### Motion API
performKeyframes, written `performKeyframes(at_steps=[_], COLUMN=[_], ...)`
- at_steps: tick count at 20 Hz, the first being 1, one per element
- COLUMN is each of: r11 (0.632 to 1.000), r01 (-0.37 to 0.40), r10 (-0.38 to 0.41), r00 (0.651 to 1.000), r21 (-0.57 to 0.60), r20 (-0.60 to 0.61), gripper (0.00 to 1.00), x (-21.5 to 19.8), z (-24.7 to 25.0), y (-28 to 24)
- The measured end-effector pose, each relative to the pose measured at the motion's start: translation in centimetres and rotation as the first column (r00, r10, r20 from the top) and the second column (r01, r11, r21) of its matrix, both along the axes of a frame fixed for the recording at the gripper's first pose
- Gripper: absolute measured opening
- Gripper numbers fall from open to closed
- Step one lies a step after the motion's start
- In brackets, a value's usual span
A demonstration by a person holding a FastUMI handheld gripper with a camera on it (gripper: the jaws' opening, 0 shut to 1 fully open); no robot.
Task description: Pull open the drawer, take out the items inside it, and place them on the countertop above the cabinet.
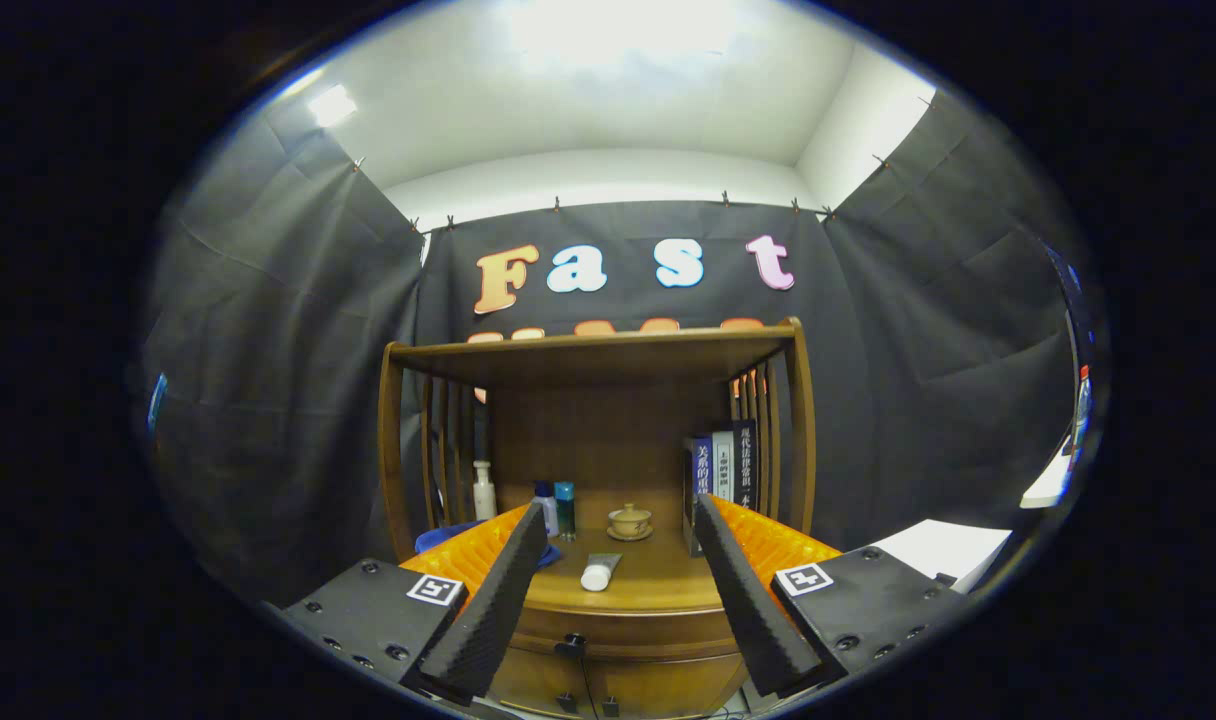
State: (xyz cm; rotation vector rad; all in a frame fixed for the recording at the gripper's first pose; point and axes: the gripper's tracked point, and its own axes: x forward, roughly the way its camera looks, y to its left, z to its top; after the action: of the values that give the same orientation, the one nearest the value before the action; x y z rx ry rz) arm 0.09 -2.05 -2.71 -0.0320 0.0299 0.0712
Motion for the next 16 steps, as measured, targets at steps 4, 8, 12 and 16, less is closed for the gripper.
performKeyframes(at_steps=[4, 8, 12, 16], r11=[0.998, 0.993, 0.990, 0.990], r01=[-0.045, -0.087, -0.098, -0.089], r10=[0.045, 0.090, 0.102, 0.093], r00=[0.999, 0.996, 0.994, 0.995], r21=[0.033, 0.079, 0.106, 0.110], r20=[-0.007, -0.025, -0.032, -0.028], gripper=[0.98, 0.98, 0.98, 0.98], x=[-0.8, -0.6, -0.3, -0.4], z=[0.0, -1.3, -1.6, -1.7], y=[1.5, 3.1, 3.7, 3.5])
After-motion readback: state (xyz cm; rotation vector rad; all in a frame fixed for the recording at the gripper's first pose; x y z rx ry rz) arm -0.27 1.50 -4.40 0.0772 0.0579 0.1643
